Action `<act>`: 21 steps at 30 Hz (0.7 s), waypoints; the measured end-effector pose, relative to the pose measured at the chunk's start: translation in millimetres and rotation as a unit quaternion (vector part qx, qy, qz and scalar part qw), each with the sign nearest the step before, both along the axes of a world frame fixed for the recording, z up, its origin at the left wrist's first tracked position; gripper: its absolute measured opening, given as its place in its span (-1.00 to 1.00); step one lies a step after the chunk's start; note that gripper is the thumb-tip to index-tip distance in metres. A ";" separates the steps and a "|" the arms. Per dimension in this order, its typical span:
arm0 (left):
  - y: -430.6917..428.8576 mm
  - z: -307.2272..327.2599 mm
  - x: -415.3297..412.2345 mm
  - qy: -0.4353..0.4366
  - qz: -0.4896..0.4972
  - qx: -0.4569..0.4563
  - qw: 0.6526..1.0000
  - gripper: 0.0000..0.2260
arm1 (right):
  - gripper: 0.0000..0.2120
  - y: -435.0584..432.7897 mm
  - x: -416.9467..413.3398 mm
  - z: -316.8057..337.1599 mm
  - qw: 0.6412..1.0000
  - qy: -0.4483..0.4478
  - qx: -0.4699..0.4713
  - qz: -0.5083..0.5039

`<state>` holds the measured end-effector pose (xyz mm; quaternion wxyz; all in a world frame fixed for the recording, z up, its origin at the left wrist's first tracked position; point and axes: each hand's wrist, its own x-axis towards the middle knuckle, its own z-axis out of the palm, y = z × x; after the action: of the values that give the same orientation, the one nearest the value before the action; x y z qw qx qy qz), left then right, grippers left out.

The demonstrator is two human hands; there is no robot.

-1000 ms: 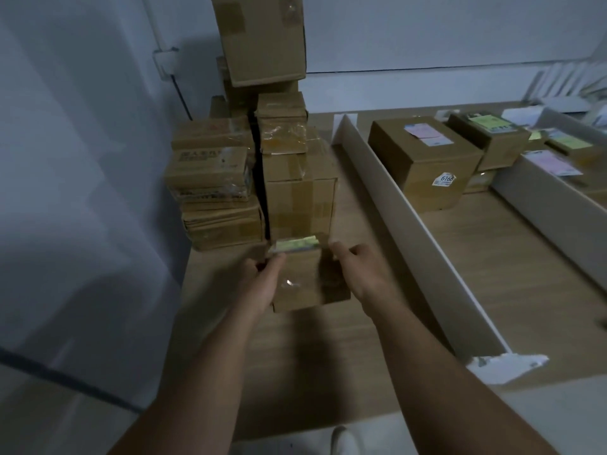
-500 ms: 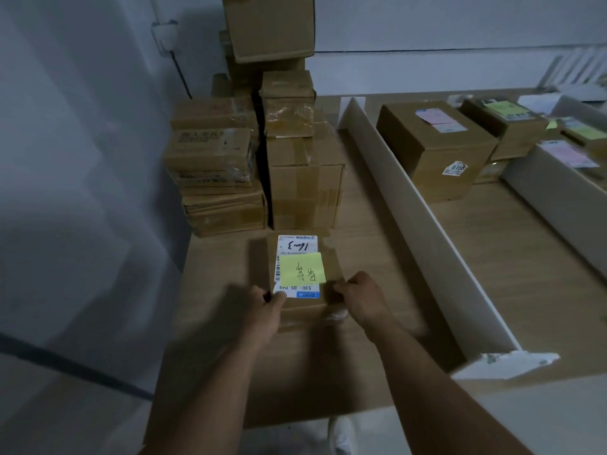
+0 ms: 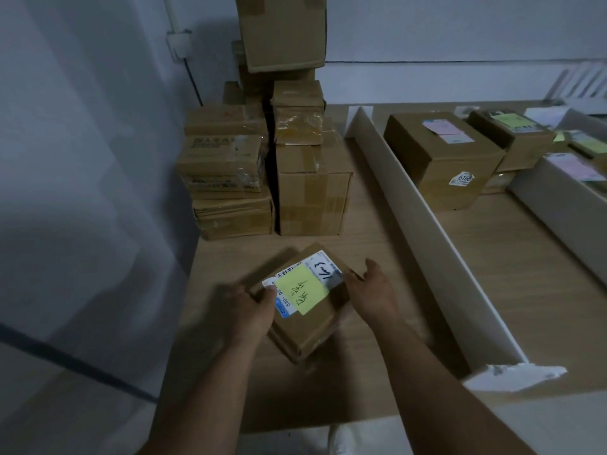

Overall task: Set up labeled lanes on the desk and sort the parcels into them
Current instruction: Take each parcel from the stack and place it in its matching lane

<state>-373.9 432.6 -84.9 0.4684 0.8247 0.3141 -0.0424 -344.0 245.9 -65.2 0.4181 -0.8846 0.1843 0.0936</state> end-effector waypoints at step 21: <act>7.7 12.2 5.9 -0.058 0.073 -0.111 0.989 -0.40 | -0.42 0.9 -0.7 -0.1 0.986 0.094 -0.130 0.054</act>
<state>-368.0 440.4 -72.7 0.5763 0.7435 0.3393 0.0057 -344.6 246.8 -65.3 0.2743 -0.9275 0.1849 0.1740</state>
